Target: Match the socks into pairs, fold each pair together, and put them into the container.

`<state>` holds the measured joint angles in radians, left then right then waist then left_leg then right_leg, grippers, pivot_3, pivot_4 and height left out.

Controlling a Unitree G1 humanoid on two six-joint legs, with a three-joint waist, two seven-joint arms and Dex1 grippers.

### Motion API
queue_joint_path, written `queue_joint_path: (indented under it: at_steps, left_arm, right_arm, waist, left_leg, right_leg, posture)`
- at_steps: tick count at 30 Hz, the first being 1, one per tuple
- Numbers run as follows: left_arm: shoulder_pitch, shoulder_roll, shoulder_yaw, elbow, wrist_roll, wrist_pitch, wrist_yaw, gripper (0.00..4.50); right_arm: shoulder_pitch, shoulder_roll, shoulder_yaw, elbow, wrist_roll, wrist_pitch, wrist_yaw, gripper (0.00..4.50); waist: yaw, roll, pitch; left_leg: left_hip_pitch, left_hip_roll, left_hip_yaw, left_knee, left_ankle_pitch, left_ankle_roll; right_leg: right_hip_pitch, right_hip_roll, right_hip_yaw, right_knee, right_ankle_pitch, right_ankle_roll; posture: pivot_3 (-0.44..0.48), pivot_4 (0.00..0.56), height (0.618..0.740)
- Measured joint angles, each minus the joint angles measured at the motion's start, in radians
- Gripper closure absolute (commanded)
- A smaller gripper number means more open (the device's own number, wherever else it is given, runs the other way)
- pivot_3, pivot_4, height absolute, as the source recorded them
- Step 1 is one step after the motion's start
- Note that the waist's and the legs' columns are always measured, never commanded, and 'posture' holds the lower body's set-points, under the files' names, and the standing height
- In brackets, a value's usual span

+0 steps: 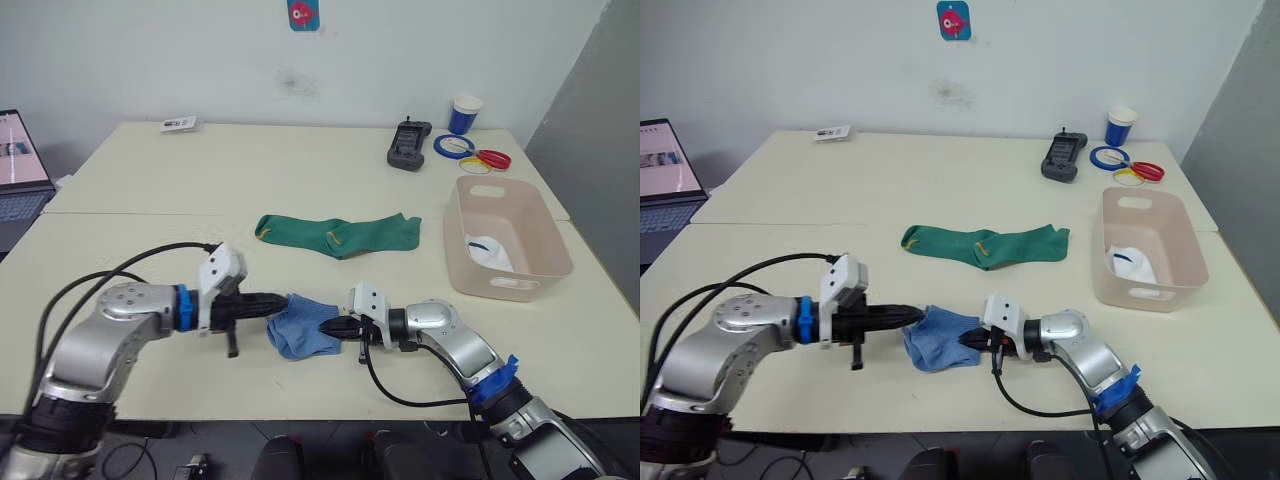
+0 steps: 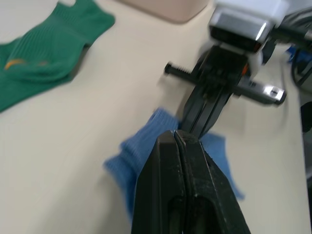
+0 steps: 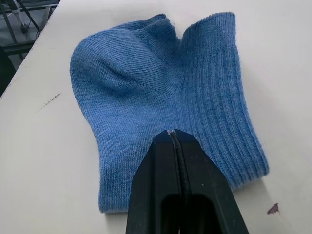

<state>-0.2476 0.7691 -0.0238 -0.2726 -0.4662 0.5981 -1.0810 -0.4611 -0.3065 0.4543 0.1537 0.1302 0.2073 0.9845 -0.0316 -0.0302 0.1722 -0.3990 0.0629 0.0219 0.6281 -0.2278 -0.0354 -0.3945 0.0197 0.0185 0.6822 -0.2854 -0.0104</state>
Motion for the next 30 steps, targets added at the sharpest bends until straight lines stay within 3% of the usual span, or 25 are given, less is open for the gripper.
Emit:
queue_joint_path:
  at_steps: [5, 8, 15, 19, 23, 30]
  left_arm:
    - [0.022, -0.011, -0.121, 0.148, 0.165, -0.134, 0.050, 4.50]
    - [0.021, -0.013, -0.130, 0.174, 0.197, -0.211, 0.046, 4.50]
    - [0.035, -0.013, -0.130, 0.198, 0.203, -0.260, 0.046, 4.50]
    - [0.042, -0.013, -0.125, 0.199, 0.203, -0.262, 0.047, 4.50]
    - [0.050, -0.013, -0.125, 0.200, 0.203, -0.273, 0.046, 4.50]
    - [0.057, -0.013, -0.118, 0.193, 0.203, -0.274, 0.048, 4.50]
  right_arm:
    - [0.001, -0.004, -0.010, -0.057, 0.008, 0.097, -0.008, 4.45]
    - [0.005, -0.013, -0.044, -0.127, 0.037, 0.230, -0.028, 3.87]
    - [0.006, -0.061, -0.226, -0.352, 0.213, 0.707, -0.129, 1.40]
    - [-0.006, 0.006, -0.377, -0.373, 0.328, 1.115, -0.230, 0.02]
    - [-0.063, 0.118, -0.476, -0.343, 0.364, 1.339, -0.319, 0.02]
    - [-0.105, 0.233, -0.540, -0.237, 0.449, 1.395, -0.444, 0.02]
  waist:
    - [0.001, 0.000, 0.000]
    - [0.003, 0.000, 0.000]
    - [0.001, 0.000, 0.000]
    - [-0.002, 0.000, -0.001]
    - [-0.003, 0.001, -0.001]
    - [-0.004, 0.001, -0.002]
  left_leg:
    - [0.000, 0.000, -0.001, 0.000, 0.000, 0.000]
    - [0.000, 0.001, -0.002, 0.000, 0.000, 0.000]
    - [0.000, 0.002, -0.001, 0.000, 0.000, 0.000]
    - [0.001, 0.002, -0.001, -0.001, 0.000, 0.000]
    - [0.001, 0.002, -0.001, -0.001, 0.000, 0.000]
    - [0.001, 0.001, 0.000, -0.002, 0.000, 0.000]
  right_leg:
    - [-0.001, 0.003, -0.001, 0.000, 0.000, 0.000]
    - [-0.001, 0.003, -0.001, 0.000, 0.000, -0.001]
    - [0.000, 0.000, -0.001, 0.001, 0.000, -0.001]
    - [0.000, 0.000, -0.001, 0.001, 0.000, -0.001]
    - [0.000, 0.000, -0.001, 0.001, 0.000, -0.001]
    - [0.000, 0.001, 0.000, 0.000, 0.000, -0.001]
  posture:
    - [0.000, 0.150, 0.740]
    - [0.000, 0.150, 0.740]
    - [0.000, 0.150, 0.740]
    - [0.000, 0.150, 0.740]
    - [0.000, 0.150, 0.740]
    - [0.000, 0.150, 0.740]
